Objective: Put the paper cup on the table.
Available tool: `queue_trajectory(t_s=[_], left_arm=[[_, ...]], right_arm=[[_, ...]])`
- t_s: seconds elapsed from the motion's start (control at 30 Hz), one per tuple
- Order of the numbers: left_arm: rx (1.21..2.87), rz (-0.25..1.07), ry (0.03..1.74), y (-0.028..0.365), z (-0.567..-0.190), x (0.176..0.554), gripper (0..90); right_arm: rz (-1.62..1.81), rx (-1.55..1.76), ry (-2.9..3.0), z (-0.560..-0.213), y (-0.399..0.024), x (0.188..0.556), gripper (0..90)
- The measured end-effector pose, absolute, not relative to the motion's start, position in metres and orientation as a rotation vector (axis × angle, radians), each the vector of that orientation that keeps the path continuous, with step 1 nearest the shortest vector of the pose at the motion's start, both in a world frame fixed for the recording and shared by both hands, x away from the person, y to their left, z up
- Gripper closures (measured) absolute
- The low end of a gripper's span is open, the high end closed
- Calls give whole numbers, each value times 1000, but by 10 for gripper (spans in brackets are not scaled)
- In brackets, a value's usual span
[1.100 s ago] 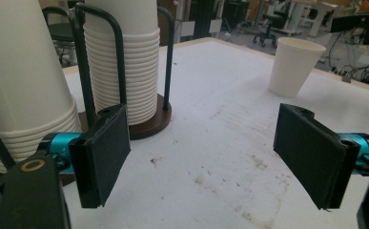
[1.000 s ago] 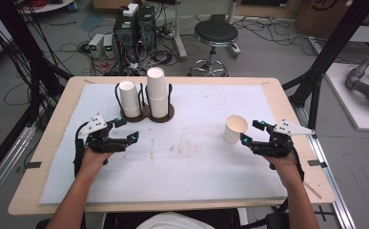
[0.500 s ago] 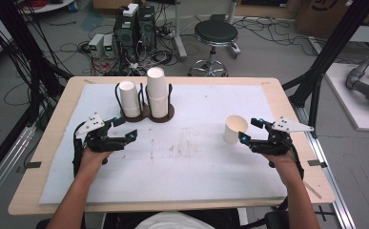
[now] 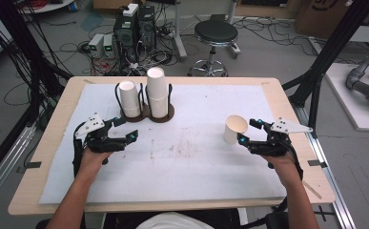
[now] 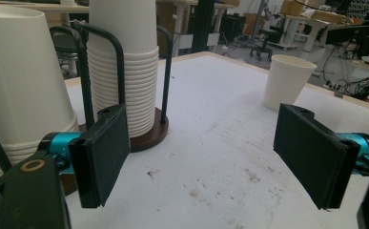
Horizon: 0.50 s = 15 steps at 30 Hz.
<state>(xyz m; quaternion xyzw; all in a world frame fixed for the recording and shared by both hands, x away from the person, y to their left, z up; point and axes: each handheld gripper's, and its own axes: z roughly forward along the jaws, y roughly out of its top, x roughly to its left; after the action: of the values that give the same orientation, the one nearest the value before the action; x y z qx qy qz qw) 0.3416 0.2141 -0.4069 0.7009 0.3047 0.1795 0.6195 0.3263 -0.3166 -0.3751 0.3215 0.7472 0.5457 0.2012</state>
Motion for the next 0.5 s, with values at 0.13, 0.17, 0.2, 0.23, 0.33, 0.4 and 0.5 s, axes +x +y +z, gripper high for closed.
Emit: queue_trajectory(t_s=[0.13, 0.17, 0.2, 0.23, 0.33, 0.4, 0.5], left_arm=[[1611, 410, 696, 213, -406, 341, 199], [1611, 408, 695, 213, -406, 341, 199], [1610, 406, 697, 213, -406, 341, 199], [1610, 404, 699, 213, -407, 341, 199], [1610, 401, 701, 212, -408, 341, 199], [1612, 399, 702, 212, -408, 341, 199], [1614, 399, 702, 211, -409, 341, 199]], right_arm=[[1526, 899, 2086, -375, -317, 325, 210], [1526, 903, 2086, -375, -317, 325, 210], [1529, 905, 2084, -375, -317, 325, 210], [1528, 903, 2082, -376, -318, 325, 210], [1527, 910, 2078, -376, -318, 326, 210], [1526, 909, 2082, -376, -318, 326, 210], [1527, 904, 2084, -376, -318, 326, 210]])
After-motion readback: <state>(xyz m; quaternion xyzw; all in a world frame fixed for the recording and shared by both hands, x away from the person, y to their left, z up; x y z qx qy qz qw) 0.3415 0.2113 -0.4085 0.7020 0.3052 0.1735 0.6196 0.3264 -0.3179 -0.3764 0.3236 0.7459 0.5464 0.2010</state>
